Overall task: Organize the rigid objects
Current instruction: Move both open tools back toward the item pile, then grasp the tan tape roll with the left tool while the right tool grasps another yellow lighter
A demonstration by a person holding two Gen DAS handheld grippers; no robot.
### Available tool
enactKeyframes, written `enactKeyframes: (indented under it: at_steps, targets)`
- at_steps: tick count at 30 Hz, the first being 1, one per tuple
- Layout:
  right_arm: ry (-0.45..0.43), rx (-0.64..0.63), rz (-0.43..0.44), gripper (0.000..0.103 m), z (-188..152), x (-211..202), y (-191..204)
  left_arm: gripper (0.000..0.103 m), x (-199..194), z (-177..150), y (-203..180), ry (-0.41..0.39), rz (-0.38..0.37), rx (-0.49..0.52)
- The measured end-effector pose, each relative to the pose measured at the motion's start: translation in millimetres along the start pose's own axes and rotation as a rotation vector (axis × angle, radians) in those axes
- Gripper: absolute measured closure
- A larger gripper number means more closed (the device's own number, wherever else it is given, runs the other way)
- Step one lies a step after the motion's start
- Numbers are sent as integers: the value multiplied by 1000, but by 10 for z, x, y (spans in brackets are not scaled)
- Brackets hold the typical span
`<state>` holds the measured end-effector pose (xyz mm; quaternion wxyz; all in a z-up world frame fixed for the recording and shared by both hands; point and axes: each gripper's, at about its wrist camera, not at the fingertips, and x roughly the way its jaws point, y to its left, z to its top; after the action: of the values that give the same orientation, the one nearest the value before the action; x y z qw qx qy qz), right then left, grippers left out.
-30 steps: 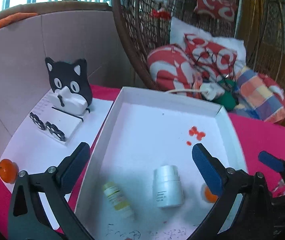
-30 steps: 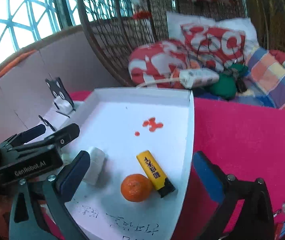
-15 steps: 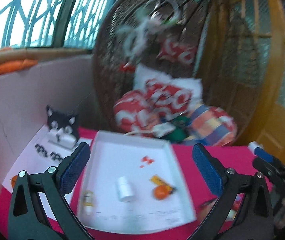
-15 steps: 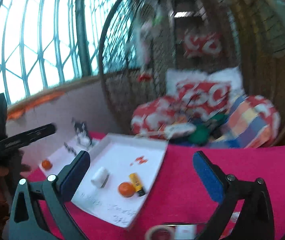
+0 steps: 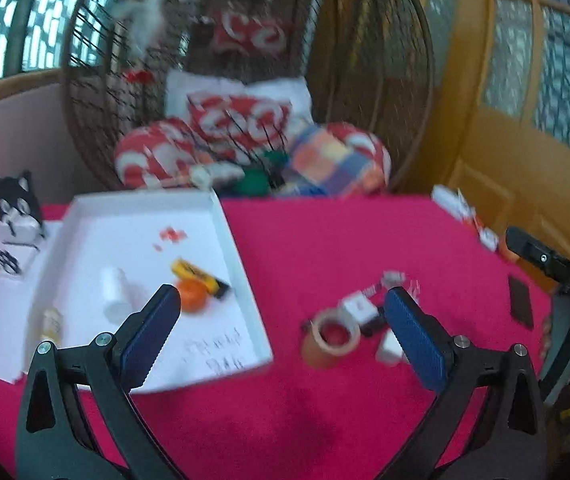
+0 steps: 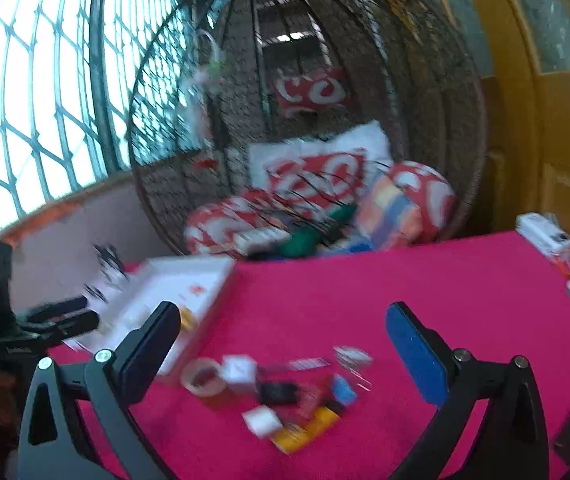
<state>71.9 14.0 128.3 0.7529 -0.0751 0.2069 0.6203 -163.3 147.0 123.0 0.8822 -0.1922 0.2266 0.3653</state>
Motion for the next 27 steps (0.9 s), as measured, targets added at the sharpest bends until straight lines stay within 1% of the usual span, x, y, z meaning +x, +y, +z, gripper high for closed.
enactKeyframes:
  at_steps: [2,3,5,6,9,13,15,18,20,22,25,27]
  targets:
    - [52,-5,-8,0,-153,52,-65,0,113,-121,-101,42,-4,23]
    - [93,0,0,0,-250,121,-100,0,165,-170,-141,62,-4,33]
    - [148,2,14,0,-388,218,-151,0,246,-308,-205,99,-17,53]
    - [195,-7,19,0,-473,313,-166,0,281,-360,-235,115,-25,63]
    - [281,-43,17,0,-649,441,-193,0,366,-459,-293,155,-43,83]
    - [321,-76,61,0,-718,503,-156,0,376,-458,-257,161,-47,87]
    - [355,-155,77,1,-735,568,-52,0,401,-450,-242,174,-65,101]
    - [393,-277,71,1,-780,685,88,0,481,-451,-269,201,-73,156]
    - [414,-307,74,1,-815,765,72,0,533,-433,-293,212,-79,183]
    - [433,-333,88,5,-818,857,70,0,603,-377,-307,217,-107,204]
    - [461,-377,123,9,-815,1016,77,0,711,-305,-316,229,-124,235]
    - [490,-393,133,13,-853,1106,72,0,801,-266,-333,252,-129,269]
